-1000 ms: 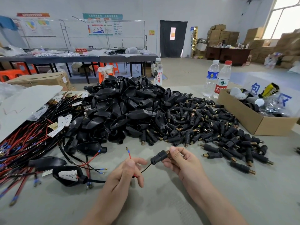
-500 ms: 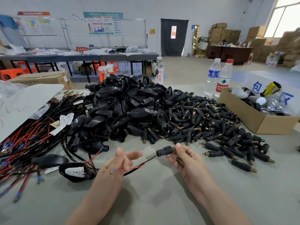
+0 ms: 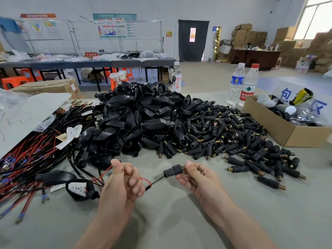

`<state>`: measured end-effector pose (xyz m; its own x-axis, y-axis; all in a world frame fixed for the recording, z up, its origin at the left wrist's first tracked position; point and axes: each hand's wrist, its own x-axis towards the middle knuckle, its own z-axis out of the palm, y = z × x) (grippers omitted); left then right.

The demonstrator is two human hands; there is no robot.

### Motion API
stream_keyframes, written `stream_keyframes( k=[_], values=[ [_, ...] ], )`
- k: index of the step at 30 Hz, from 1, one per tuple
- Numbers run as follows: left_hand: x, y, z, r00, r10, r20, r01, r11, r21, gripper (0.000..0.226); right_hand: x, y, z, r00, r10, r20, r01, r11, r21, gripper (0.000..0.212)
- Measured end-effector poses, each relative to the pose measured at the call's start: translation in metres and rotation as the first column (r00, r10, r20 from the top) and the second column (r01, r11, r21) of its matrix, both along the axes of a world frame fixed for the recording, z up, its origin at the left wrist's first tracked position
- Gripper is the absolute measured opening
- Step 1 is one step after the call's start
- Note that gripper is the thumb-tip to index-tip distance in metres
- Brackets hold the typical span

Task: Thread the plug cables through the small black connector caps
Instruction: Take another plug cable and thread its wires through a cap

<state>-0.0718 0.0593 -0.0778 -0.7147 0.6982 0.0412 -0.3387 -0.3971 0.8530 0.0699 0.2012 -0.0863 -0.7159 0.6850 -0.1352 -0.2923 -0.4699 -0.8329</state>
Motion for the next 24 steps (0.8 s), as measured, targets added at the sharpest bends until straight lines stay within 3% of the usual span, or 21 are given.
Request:
stream_keyframes(
  k=[5,11,17,21,24],
  values=[
    [0.004,0.003,-0.001,0.996,0.046,0.071,-0.055,0.991,0.124,0.027,-0.001,-0.001,0.002,1.000,-0.008,-0.016,0.007,0.999,-0.046,0.046],
    [0.005,-0.002,-0.002,0.998,0.066,-0.021,-0.062,0.988,0.141,0.025,-0.002,-0.009,0.005,0.998,0.046,-0.046,-0.051,0.994,-0.097,0.048],
    [0.004,-0.002,-0.007,0.982,0.129,-0.141,-0.131,0.991,-0.002,0.018,-0.004,-0.013,0.004,0.993,0.082,-0.081,-0.091,0.989,-0.115,0.044],
    [0.007,-0.003,-0.009,0.937,0.168,-0.306,-0.214,0.969,-0.124,0.029,-0.005,-0.011,0.000,0.995,0.034,-0.089,-0.045,0.991,-0.128,0.039],
    [0.011,-0.004,-0.008,0.889,0.174,-0.424,-0.260,0.953,-0.153,0.019,-0.006,-0.011,-0.001,0.996,0.000,-0.094,-0.013,0.990,-0.141,0.035]
  ],
)
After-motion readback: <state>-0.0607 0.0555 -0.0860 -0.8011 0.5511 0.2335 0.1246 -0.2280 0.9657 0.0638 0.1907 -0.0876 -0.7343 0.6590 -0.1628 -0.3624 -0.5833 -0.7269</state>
